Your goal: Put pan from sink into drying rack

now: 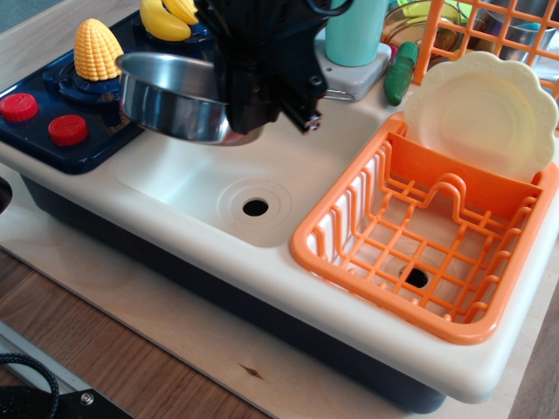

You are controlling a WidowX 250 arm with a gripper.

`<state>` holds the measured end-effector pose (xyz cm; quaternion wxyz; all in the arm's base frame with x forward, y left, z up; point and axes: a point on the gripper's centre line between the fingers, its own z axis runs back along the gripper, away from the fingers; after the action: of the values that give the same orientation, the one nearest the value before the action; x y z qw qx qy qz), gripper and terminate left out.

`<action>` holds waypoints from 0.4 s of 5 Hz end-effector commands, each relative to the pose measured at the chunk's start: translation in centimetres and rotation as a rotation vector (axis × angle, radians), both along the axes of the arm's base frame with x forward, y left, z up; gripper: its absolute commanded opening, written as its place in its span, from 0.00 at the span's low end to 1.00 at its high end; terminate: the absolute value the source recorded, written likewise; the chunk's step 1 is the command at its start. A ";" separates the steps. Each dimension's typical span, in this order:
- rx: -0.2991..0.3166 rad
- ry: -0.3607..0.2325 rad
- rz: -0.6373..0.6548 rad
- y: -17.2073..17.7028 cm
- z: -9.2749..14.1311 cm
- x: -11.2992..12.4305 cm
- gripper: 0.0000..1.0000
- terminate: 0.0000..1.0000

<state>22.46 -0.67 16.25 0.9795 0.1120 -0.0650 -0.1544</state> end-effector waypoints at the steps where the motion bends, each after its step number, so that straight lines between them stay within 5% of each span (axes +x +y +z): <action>1: -0.015 -0.121 0.101 -4.0 2.5 0.0 0.00 0.00; 2: -0.042 -0.162 0.145 -7.0 2.4 -0.2 0.00 0.00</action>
<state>22.04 -9.06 17.10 0.9815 0.1187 -0.1383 -0.0580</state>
